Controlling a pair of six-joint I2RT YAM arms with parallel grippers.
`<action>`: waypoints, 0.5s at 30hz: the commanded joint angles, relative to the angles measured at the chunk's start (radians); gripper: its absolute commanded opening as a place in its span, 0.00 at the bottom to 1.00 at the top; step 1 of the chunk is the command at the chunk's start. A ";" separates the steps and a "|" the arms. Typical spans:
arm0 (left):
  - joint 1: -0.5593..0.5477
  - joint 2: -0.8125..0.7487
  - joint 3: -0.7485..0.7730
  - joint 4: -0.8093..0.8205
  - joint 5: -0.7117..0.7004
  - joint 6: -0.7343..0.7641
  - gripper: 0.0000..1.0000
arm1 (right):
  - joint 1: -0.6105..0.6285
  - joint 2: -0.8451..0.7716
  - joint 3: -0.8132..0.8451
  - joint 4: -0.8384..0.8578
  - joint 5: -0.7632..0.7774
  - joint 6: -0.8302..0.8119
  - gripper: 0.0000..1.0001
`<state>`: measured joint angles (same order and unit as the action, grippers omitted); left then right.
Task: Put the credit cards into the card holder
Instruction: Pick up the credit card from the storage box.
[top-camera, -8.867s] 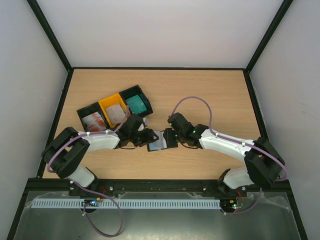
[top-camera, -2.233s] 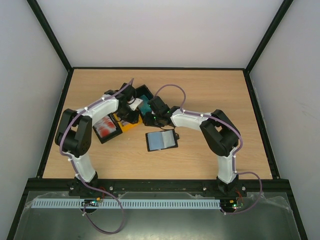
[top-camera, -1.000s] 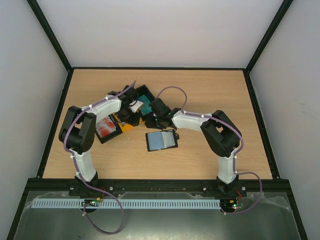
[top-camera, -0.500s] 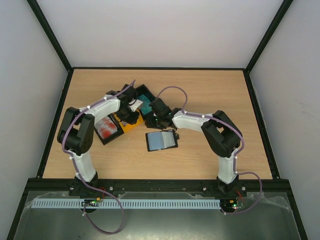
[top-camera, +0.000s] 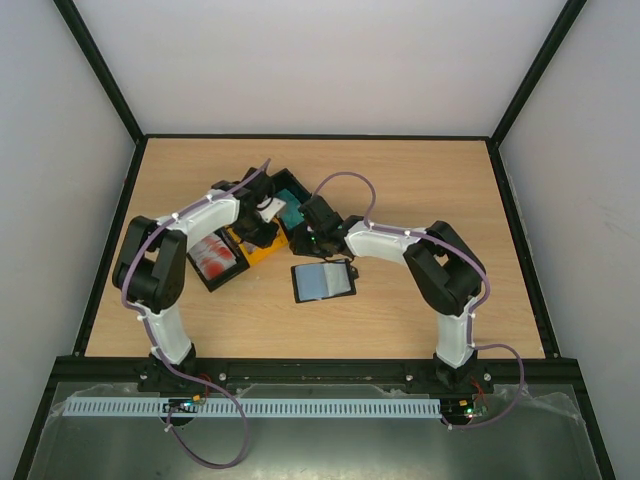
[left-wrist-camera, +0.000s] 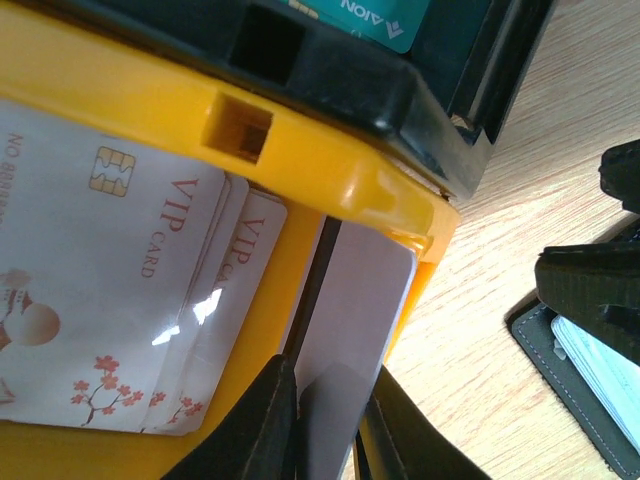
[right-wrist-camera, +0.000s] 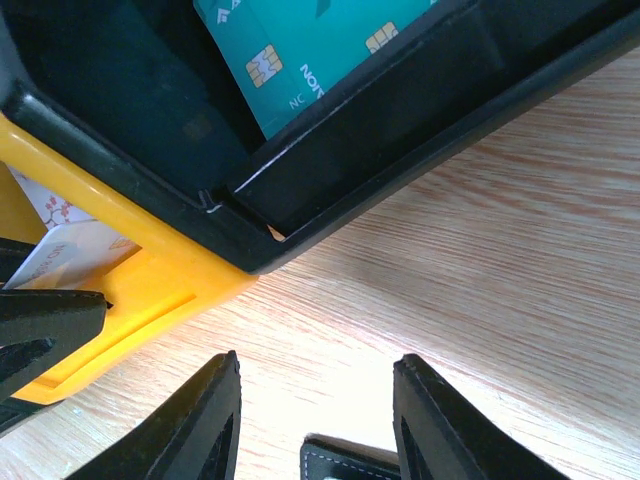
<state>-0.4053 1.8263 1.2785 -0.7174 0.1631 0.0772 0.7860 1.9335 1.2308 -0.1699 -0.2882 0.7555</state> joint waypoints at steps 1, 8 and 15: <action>0.000 -0.056 0.014 -0.040 -0.007 -0.011 0.17 | 0.005 -0.043 -0.001 0.017 0.010 0.017 0.41; 0.004 -0.099 0.024 -0.039 -0.050 -0.032 0.03 | 0.005 -0.050 -0.001 0.022 0.009 0.027 0.41; 0.003 -0.248 0.021 0.042 -0.034 -0.060 0.03 | -0.002 -0.110 0.018 -0.006 0.025 0.005 0.42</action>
<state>-0.3988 1.6814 1.2785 -0.7162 0.1181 0.0483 0.7860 1.9083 1.2308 -0.1661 -0.2871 0.7715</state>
